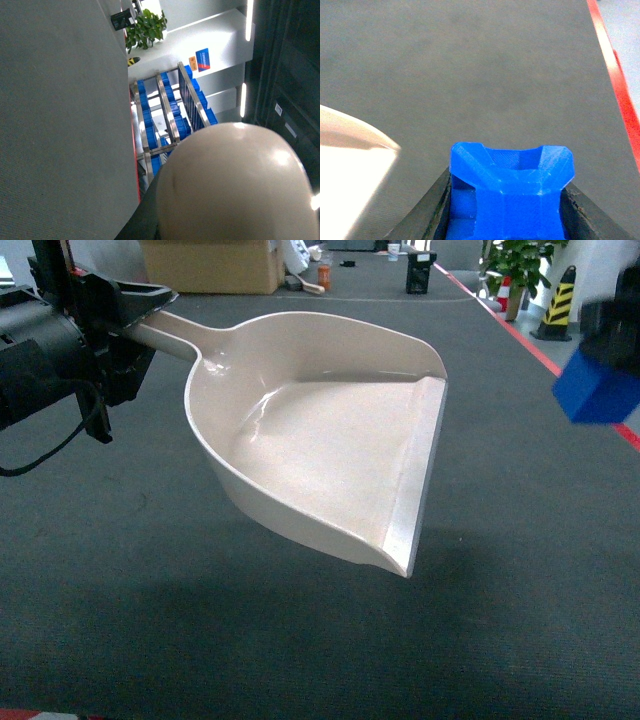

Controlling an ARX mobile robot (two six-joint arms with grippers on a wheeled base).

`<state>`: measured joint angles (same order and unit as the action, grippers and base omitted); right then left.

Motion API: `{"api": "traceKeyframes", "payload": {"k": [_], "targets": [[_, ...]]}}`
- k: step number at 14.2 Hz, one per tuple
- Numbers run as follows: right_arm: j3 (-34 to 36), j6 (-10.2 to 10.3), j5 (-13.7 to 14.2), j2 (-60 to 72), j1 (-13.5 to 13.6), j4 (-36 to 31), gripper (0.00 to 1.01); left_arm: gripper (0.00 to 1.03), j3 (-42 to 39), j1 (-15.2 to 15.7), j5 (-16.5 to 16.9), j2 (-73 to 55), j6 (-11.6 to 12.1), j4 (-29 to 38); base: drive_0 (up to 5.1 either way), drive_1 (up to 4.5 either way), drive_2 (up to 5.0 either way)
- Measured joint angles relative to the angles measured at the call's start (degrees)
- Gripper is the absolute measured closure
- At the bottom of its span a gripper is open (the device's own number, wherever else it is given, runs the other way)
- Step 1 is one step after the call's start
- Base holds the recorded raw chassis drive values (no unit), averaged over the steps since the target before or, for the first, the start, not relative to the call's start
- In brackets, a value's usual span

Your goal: Place part in tray to right shelf

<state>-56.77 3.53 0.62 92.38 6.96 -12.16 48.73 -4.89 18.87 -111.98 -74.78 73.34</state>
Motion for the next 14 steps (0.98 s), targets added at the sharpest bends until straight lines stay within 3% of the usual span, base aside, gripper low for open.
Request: {"api": "traceKeyframes", "payload": {"k": [2, 5, 7, 8, 10, 13, 14], "targets": [[0.0, 4.3, -4.1, -6.0, 4.9, 0.6, 0.55, 0.87, 0.0, 0.0, 0.0, 0.0, 0.0, 0.0, 0.0, 0.0, 0.0], [0.3, 14.2, -11.7, -6.2, 15.9, -0.8, 0.55, 0.87, 0.0, 0.0, 0.0, 0.0, 0.0, 0.0, 0.0, 0.0, 0.0], [-1.1, 19.0, -12.3, -2.3, 22.3, -2.3, 0.55, 0.87, 0.0, 0.0, -0.1, 0.0, 0.0, 0.0, 0.0, 0.0, 0.0], [-2.8, 20.4, -12.2, 0.7, 24.0, -2.2, 0.55, 0.87, 0.0, 0.0, -0.2, 0.0, 0.0, 0.0, 0.0, 0.0, 0.0], [-5.7, 20.9, -9.3, 5.7, 24.6, -1.2, 0.37, 0.87, 0.0, 0.0, -0.1, 0.0, 0.1, 0.0, 0.0, 0.0, 0.0], [-5.8, 20.8, -7.7, 5.0, 22.9, -3.1, 0.06, 0.87, 0.0, 0.1, -0.2, 0.0, 0.2, 0.0, 0.0, 0.0, 0.0], [-4.6, 20.5, -7.3, 2.1, 21.9, -4.3, 0.02, 0.87, 0.0, 0.1, 0.0, 0.0, 0.2, 0.0, 0.0, 0.0, 0.0]]}}
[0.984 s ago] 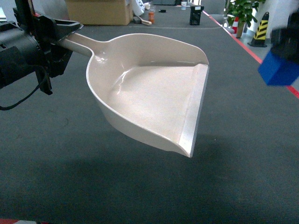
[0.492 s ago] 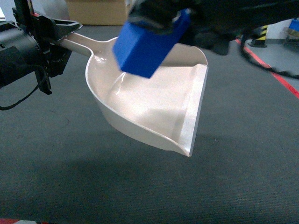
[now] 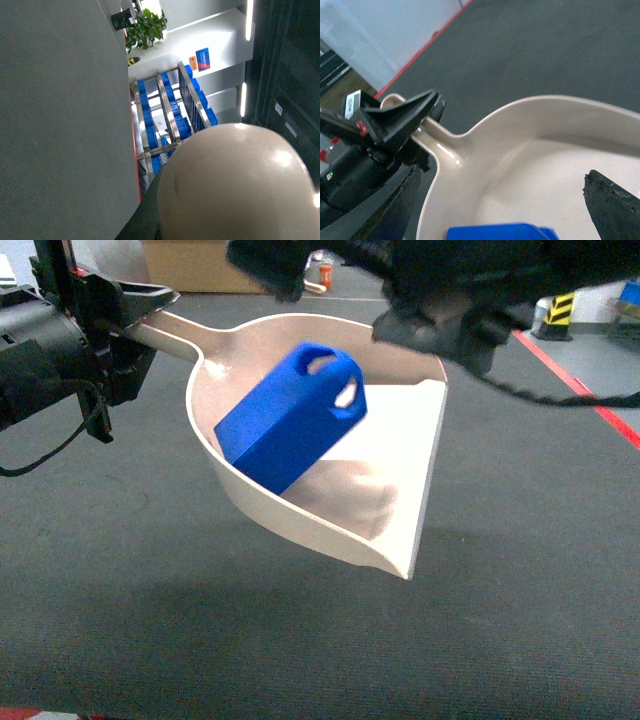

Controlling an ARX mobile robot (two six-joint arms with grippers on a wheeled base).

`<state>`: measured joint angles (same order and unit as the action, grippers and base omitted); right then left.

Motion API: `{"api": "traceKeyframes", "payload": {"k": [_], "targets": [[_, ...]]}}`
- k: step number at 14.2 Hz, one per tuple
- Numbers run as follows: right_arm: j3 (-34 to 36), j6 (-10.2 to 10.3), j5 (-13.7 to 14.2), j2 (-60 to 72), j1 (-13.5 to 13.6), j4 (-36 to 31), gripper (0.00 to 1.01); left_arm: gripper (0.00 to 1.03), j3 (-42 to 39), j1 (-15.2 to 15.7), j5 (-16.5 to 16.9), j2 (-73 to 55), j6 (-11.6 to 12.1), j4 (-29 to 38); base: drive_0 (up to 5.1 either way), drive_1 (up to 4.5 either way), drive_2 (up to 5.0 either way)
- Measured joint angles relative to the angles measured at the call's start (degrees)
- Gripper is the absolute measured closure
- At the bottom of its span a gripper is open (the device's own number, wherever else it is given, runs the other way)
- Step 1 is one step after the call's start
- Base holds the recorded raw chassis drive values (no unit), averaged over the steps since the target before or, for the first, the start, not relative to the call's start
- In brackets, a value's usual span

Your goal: Place part in tray to right shelf

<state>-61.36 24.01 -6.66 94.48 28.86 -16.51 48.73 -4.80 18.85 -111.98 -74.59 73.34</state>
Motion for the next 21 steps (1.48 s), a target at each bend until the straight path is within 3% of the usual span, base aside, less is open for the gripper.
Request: {"api": "traceKeyframes", "payload": {"k": [2, 3, 5, 6, 7, 9, 10, 11, 16, 21], "targets": [[4.1, -3.0, 2.4, -7.4, -2.8, -2.1, 0.03, 0.87, 0.0, 0.0, 0.0, 0.0, 0.1, 0.0, 0.0, 0.0, 0.0], [7.0, -5.9, 4.9, -11.1, -4.7, -3.6, 0.03, 0.87, 0.0, 0.0, 0.0, 0.0, 0.1, 0.0, 0.0, 0.0, 0.0], [15.9, -15.5, 11.3, -19.8, -10.0, -8.5, 0.03, 0.87, 0.0, 0.0, 0.0, 0.0, 0.0, 0.0, 0.0, 0.0, 0.0], [19.9, -20.3, 12.6, -23.6, -12.8, -10.4, 0.03, 0.87, 0.0, 0.0, 0.0, 0.0, 0.0, 0.0, 0.0, 0.0, 0.0], [24.2, -25.4, 12.7, -28.5, -16.3, -9.9, 0.03, 0.87, 0.0, 0.0, 0.0, 0.0, 0.0, 0.0, 0.0, 0.0, 0.0], [31.6, -29.8, 10.3, -37.0, -23.2, -6.3, 0.03, 0.87, 0.0, 0.0, 0.0, 0.0, 0.0, 0.0, 0.0, 0.0, 0.0], [34.3, -30.1, 8.8, -40.6, -25.9, -2.9, 0.03, 0.87, 0.0, 0.0, 0.0, 0.0, 0.0, 0.0, 0.0, 0.0, 0.0], [37.1, -30.1, 8.2, -44.5, -26.9, 0.7, 0.03, 0.87, 0.0, 0.0, 0.0, 0.0, 0.0, 0.0, 0.0, 0.0, 0.0], [42.4, -30.0, 9.7, -55.1, -25.4, 8.3, 0.03, 0.87, 0.0, 0.0, 0.0, 0.0, 0.0, 0.0, 0.0, 0.0, 0.0], [42.3, -29.9, 9.8, -55.5, -25.4, 7.9, 0.03, 0.87, 0.0, 0.1, 0.0, 0.0, 0.0, 0.1, 1.9, -1.2, -0.8]]}}
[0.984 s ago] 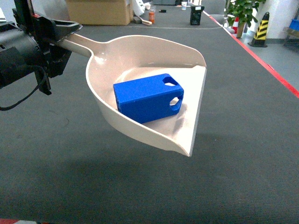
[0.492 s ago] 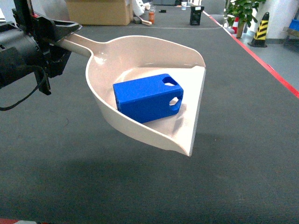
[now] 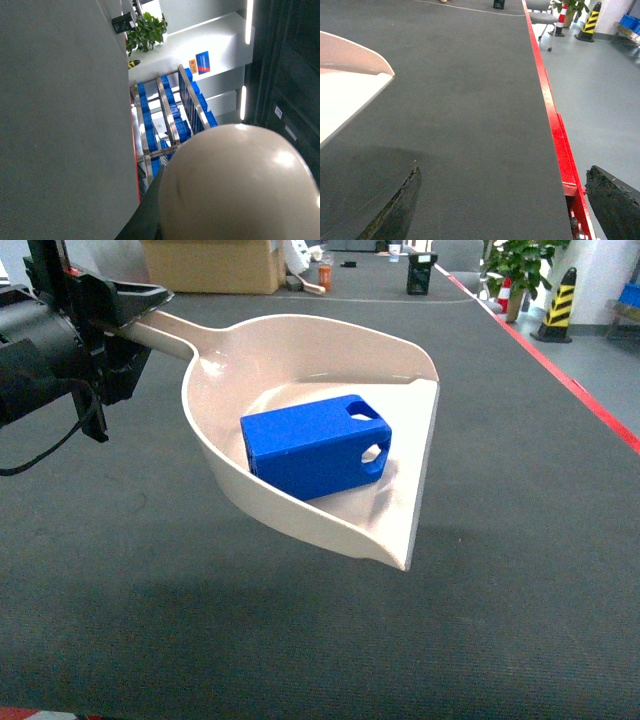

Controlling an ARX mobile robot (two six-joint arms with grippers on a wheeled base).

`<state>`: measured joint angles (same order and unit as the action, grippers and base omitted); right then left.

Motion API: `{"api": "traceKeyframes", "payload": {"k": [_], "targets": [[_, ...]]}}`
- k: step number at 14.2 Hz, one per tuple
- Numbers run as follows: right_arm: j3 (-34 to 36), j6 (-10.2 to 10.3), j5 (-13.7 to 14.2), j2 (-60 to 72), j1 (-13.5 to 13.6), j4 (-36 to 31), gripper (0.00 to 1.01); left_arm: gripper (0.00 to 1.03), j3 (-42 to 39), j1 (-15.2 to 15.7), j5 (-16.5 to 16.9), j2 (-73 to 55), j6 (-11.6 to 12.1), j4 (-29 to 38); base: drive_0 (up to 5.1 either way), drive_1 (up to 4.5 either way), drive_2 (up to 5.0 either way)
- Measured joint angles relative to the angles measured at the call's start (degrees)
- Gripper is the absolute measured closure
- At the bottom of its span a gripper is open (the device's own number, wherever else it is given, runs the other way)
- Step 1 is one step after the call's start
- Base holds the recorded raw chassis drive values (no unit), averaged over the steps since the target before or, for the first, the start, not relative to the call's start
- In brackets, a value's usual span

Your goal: Place part in tray to right shelf

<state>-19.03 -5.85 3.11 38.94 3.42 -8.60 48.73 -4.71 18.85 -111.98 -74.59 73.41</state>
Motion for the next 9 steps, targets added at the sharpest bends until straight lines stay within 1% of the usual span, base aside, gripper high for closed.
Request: {"api": "traceKeyframes", "payload": {"k": [2, 9], "targets": [[0.0, 0.0, 0.1, 0.0, 0.0, 0.2, 0.03, 0.87, 0.0, 0.3, -0.5, 0.0, 0.0, -0.1, 4.7, -3.14, -2.0], [0.0, 0.0, 0.1, 0.0, 0.0, 0.0, 0.03, 0.88, 0.0, -0.1, -0.2, 0.1, 0.0, -0.1, 4.9, -2.53, -2.5]]}}
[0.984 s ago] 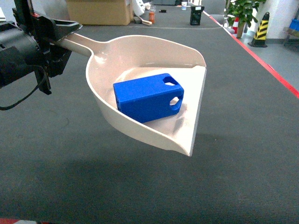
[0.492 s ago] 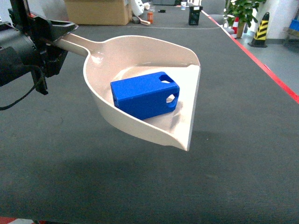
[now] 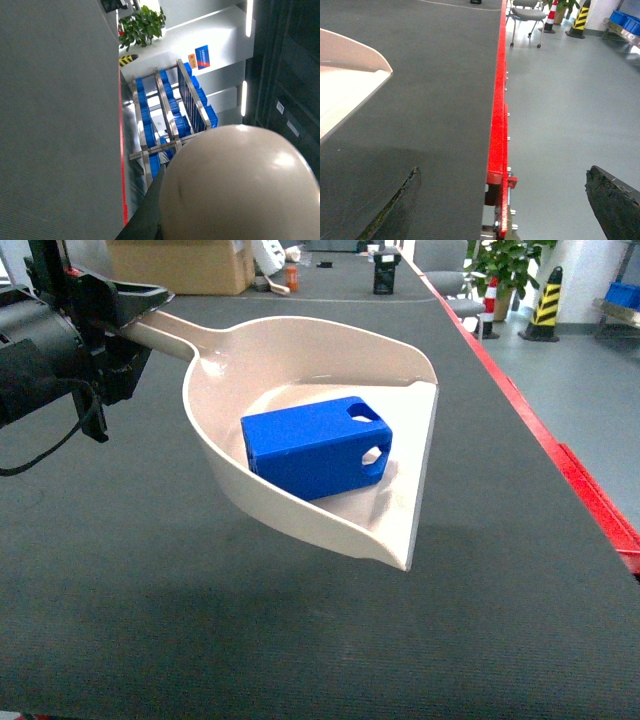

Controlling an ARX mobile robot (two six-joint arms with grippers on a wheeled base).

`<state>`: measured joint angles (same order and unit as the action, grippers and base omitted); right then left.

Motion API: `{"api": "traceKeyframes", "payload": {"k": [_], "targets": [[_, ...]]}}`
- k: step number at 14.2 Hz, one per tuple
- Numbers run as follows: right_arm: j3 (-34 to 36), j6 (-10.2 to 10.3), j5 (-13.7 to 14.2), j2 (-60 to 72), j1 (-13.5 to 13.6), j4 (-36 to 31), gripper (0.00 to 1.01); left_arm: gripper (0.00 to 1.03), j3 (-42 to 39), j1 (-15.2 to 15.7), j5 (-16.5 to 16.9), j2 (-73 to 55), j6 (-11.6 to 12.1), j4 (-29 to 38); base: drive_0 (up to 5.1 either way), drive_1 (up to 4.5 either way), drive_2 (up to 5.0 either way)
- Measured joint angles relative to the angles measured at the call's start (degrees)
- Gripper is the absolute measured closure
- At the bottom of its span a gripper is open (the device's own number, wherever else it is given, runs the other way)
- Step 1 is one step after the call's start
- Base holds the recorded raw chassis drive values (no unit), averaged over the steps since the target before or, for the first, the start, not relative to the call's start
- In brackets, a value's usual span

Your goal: Place part in tray to right shelf

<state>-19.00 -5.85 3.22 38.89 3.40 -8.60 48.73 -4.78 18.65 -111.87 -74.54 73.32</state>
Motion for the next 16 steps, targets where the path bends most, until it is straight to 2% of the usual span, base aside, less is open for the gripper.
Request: {"api": "traceKeyframes", "payload": {"k": [16], "targets": [[0.0, 0.0, 0.0, 0.0, 0.0, 0.0, 0.03, 0.88, 0.0, -0.1, 0.1, 0.3, 0.0, 0.0, 4.8, -3.48, -1.4]]}}
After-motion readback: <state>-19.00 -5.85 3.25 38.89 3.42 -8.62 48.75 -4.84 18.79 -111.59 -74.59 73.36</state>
